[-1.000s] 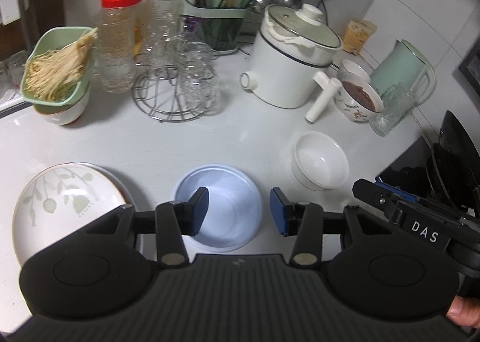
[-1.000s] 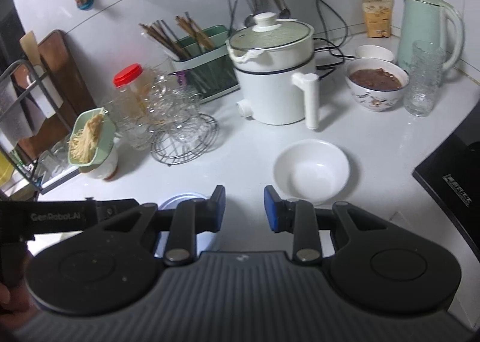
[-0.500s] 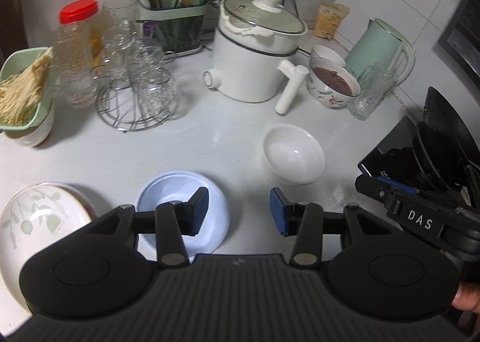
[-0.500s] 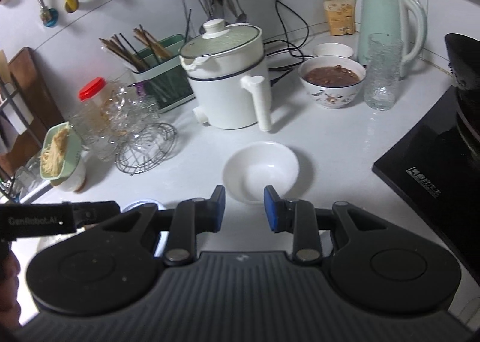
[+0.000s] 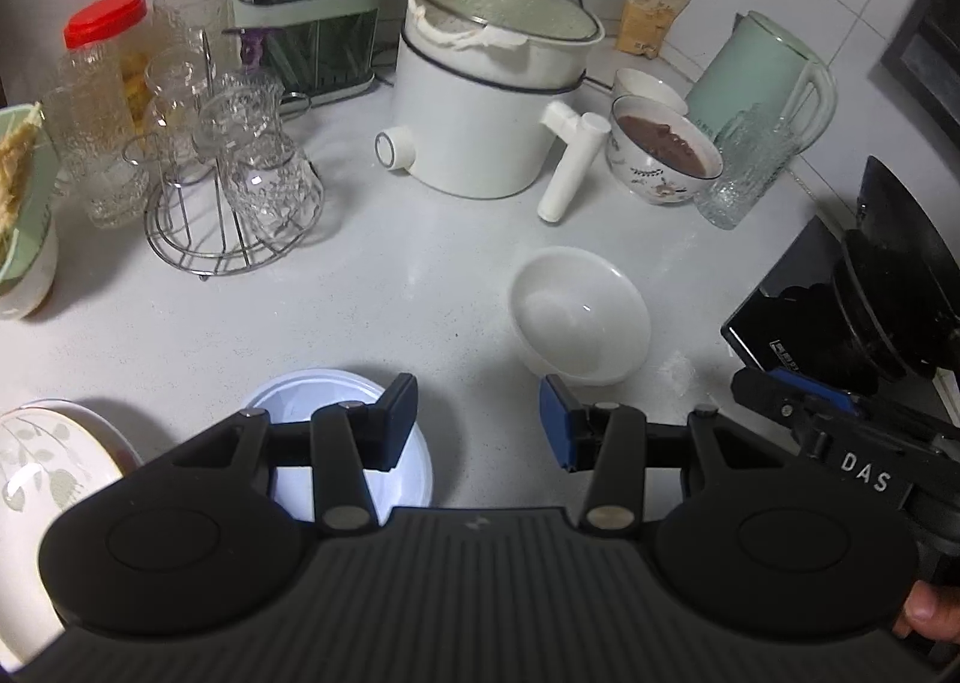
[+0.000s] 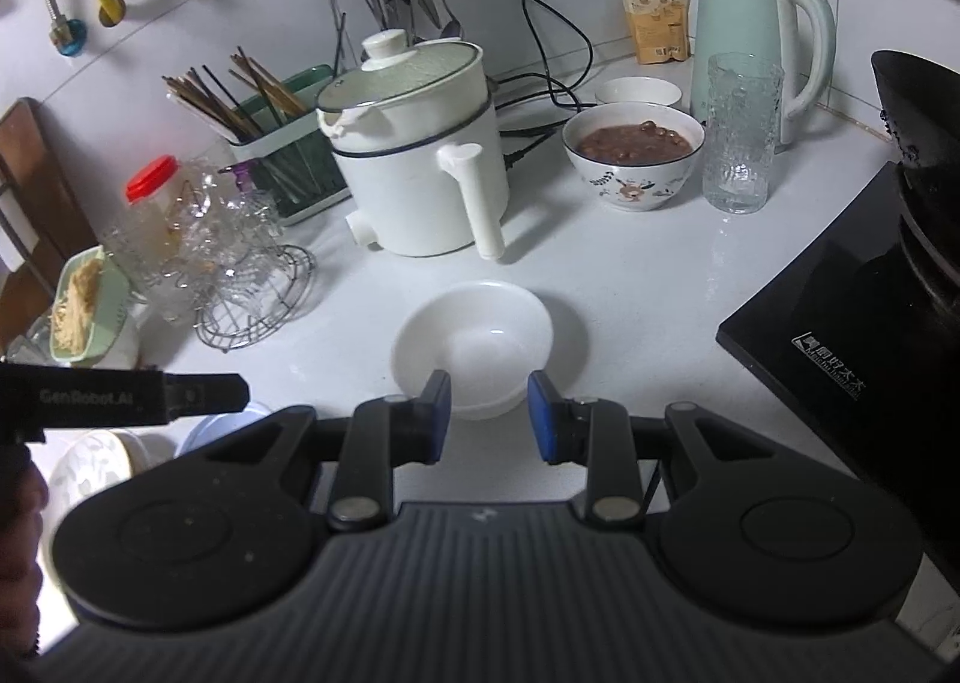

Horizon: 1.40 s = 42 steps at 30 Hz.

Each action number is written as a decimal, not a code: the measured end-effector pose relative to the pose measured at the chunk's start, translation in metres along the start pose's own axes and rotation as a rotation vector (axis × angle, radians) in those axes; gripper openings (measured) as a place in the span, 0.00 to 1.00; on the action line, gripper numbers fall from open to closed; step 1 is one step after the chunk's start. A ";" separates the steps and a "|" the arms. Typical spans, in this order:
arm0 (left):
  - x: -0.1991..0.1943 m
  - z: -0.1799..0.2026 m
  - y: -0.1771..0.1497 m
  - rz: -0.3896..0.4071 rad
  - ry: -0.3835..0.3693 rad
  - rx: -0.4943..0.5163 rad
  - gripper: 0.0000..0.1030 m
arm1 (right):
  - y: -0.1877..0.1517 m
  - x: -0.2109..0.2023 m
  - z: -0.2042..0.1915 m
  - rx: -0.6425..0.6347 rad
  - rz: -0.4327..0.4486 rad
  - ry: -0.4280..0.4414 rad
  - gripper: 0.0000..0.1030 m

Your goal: Organize plates and bowls

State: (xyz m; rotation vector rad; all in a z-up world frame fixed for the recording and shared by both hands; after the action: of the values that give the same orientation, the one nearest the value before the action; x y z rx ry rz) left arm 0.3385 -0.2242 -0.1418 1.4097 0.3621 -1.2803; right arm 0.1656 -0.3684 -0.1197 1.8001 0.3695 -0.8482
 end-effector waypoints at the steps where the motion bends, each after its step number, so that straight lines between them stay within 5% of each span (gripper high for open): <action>1: 0.005 0.000 0.001 -0.006 0.001 -0.001 0.50 | 0.001 0.003 0.003 0.004 -0.001 -0.001 0.31; 5: 0.020 0.002 0.008 0.002 0.014 0.035 0.61 | 0.000 0.018 0.010 0.006 -0.011 -0.015 0.31; 9: 0.035 -0.007 0.012 -0.034 0.013 0.001 0.61 | -0.003 0.036 0.015 0.033 -0.025 -0.024 0.31; 15: 0.060 -0.014 0.021 -0.066 0.017 0.000 0.61 | -0.004 0.058 0.018 0.025 -0.040 -0.037 0.44; 30: 0.122 0.010 0.053 -0.145 -0.084 -0.008 0.60 | 0.016 0.116 0.030 0.089 -0.062 -0.069 0.43; 38: 0.146 0.017 0.049 -0.180 -0.135 -0.037 0.41 | 0.011 0.137 0.032 0.110 -0.112 -0.055 0.27; 39: 0.149 0.018 0.048 -0.185 -0.141 -0.042 0.35 | 0.010 0.139 0.033 0.114 -0.108 -0.056 0.17; 42: 0.157 0.022 0.046 -0.195 -0.130 -0.002 0.15 | 0.007 0.145 0.037 0.130 -0.106 -0.061 0.12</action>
State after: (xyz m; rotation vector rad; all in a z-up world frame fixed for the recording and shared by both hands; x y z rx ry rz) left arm 0.4210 -0.3247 -0.2434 1.3056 0.4195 -1.5219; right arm 0.2574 -0.4260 -0.2227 1.8821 0.3800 -1.0189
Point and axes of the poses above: each gripper's, at about its wrist camera, not at the fingertips, and x roughly the way its jaws point, z to its right, y to its top, the point moved 7 cm from there along x, roughly the way its jaws point, and after that the axes turned 4 degrees about -z, right-handed, at the moved point
